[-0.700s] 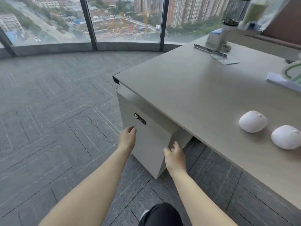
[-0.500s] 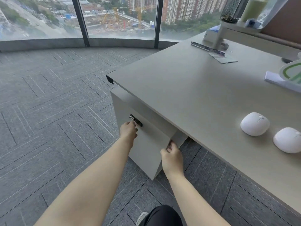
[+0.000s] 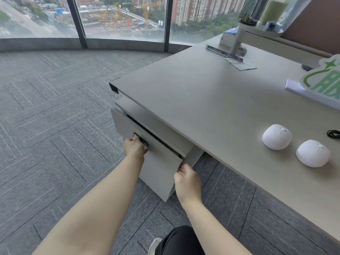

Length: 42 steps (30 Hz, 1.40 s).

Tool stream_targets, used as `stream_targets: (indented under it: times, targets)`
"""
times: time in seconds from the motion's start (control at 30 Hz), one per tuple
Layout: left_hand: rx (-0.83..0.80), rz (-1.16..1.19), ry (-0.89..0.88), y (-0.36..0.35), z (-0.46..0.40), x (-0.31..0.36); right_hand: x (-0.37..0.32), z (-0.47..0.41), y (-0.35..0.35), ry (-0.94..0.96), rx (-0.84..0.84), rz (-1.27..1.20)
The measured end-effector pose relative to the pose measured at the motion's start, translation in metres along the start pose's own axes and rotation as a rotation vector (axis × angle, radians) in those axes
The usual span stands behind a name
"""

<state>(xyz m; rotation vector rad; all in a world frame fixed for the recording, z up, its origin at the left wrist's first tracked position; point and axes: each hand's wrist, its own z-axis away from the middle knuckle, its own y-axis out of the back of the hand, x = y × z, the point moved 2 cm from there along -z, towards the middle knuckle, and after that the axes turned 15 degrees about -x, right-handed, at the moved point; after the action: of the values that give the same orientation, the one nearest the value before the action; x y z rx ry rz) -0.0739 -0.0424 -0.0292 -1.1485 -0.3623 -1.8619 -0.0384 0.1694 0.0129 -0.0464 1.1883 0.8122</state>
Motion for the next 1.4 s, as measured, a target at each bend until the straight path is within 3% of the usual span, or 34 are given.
stream_targets:
  times: [0.63,1.0,1.1,1.2,1.3,1.4]
  targets:
    - [0.071,0.119,-0.003,0.224,0.122,-0.027,0.005,0.134,-0.103,0.172,-0.455,0.151]
    - [0.082,0.059,-0.018,0.277,0.152,-0.034,0.009,0.167,-0.14,0.185,-0.569,0.222]
    - [0.237,-0.153,-0.044,0.264,0.174,-0.021,0.002,0.166,-0.126,0.213,-0.527,0.214]
    - [0.409,-0.526,-0.306,0.229,0.208,0.013,-0.019,0.159,-0.089,0.272,-0.418,0.159]
    - [0.213,-0.685,-0.616,0.162,0.227,0.044,-0.042,0.145,-0.026,0.366,-0.194,0.155]
    - [-0.072,-0.77,-0.73,0.074,0.231,0.056,-0.055,0.132,0.051,0.43,0.104,0.163]
